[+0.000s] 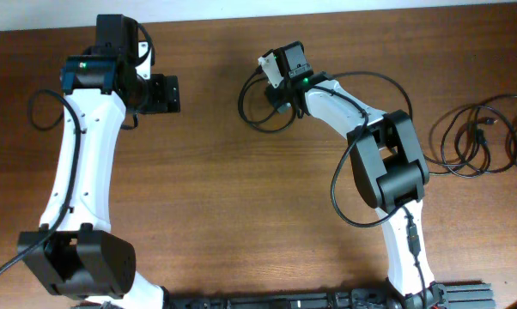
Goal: Untangle cables
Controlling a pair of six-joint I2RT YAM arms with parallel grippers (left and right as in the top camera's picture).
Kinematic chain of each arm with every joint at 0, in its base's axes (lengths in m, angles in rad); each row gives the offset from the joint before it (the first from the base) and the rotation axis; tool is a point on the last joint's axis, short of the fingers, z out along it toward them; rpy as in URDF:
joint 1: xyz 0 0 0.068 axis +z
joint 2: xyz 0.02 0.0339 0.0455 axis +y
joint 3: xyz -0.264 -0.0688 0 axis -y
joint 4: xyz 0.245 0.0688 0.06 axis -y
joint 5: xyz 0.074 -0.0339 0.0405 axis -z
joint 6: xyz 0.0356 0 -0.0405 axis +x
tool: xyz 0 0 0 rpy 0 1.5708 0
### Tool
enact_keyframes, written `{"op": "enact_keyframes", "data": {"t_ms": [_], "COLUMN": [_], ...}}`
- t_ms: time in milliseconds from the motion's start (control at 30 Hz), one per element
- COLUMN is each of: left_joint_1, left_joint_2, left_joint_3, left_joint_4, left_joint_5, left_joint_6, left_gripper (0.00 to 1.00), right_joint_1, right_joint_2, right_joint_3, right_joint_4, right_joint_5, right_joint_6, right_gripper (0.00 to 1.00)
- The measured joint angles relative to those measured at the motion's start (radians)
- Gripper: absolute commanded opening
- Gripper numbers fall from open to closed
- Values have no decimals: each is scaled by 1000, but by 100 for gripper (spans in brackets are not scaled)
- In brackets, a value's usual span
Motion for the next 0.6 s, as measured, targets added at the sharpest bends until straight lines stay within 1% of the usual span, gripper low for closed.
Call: {"op": "enact_keyframes", "data": {"t_ms": [33, 67, 200, 267, 300, 333, 400, 467, 533, 600], "left_joint_1": [0, 0, 0, 0, 0, 0, 0, 0, 0, 0], "left_joint_2": [0, 0, 0, 0, 0, 0, 0, 0, 0, 0], "left_joint_3": [0, 0, 0, 0, 0, 0, 0, 0, 0, 0], "left_joint_4": [0, 0, 2, 4, 5, 2, 3, 3, 3, 3], "left_joint_5": [0, 0, 0, 0, 0, 0, 0, 0, 0, 0], "left_joint_6": [0, 0, 0, 0, 0, 0, 0, 0, 0, 0], "left_gripper": [94, 94, 94, 95, 95, 94, 94, 94, 95, 95], "right_joint_1": [0, 1, 2, -8, -24, -42, -114, -219, -373, -564], "right_joint_2": [0, 0, -1, -23, -44, -66, -153, -280, -426, -523], "right_joint_3": [0, 2, 25, 26, 23, 16, 13, 13, 14, 15], "right_joint_4": [0, -14, -108, -196, -267, -303, -383, -445, -476, -488], "right_joint_5": [11, 28, 91, 107, 109, 110, 113, 133, 196, 294], "right_joint_6": [3, 7, 87, 179, 225, 252, 291, 307, 317, 317], "right_gripper": [12, 4, 4, 4, 4, 4, 4, 4, 4, 4]}}
